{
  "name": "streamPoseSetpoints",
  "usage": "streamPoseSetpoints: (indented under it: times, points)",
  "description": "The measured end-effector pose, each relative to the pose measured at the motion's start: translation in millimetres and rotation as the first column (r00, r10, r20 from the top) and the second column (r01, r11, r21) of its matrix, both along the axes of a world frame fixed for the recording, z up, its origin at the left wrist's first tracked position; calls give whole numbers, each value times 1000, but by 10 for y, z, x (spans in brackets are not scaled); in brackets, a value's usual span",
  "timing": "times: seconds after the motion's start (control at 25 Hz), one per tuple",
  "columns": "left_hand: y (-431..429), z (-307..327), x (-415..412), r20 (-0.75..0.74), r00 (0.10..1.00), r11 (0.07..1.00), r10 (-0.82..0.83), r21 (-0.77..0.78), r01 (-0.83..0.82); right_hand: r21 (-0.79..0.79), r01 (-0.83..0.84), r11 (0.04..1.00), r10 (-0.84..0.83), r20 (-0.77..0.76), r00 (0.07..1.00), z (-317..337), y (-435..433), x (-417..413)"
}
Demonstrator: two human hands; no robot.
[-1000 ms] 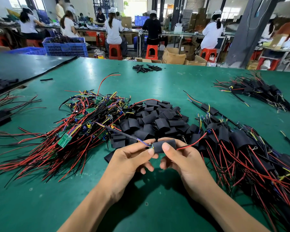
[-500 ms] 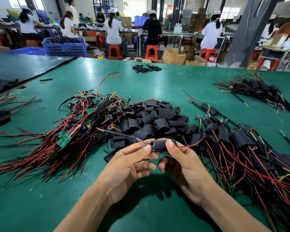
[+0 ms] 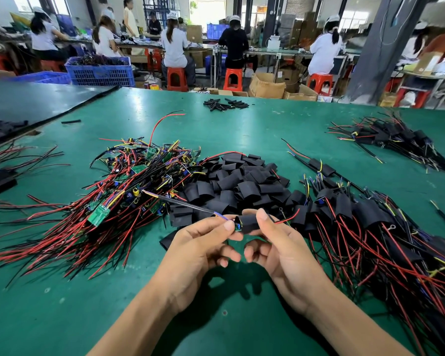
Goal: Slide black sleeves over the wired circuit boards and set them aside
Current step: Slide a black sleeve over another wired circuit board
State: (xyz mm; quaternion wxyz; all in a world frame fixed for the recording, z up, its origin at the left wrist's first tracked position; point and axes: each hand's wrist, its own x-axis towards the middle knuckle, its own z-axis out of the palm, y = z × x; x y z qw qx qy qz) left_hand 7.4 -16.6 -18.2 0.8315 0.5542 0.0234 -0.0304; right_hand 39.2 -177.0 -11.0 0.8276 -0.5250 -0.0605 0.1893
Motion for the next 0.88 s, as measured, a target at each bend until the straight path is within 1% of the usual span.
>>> streamPoseSetpoints:
  times: [0.12,0.24,0.44,0.68,0.88]
  points:
    - [19,-4,13,12,1000,999,29,-16,-28,18,71,997,-70,-64,995,24,-15,40]
    - [18,-19,24,43,997,997,70,-24,-69,31,104,994,-101,-89,991,13,-19,61]
    - [37,4,21,43,995,992,94,-87,-90,25,-7,1000,9,-86,996,-10,-8,4]
    - [81,16,4,52,998,999,31,18,-32,-4,-38,999,38,-50,998,-7,-35,15]
    - [110,18,-2,8,1000,998,19,51,-20,-63,-52,997,51,-5,999,-5,-63,41]
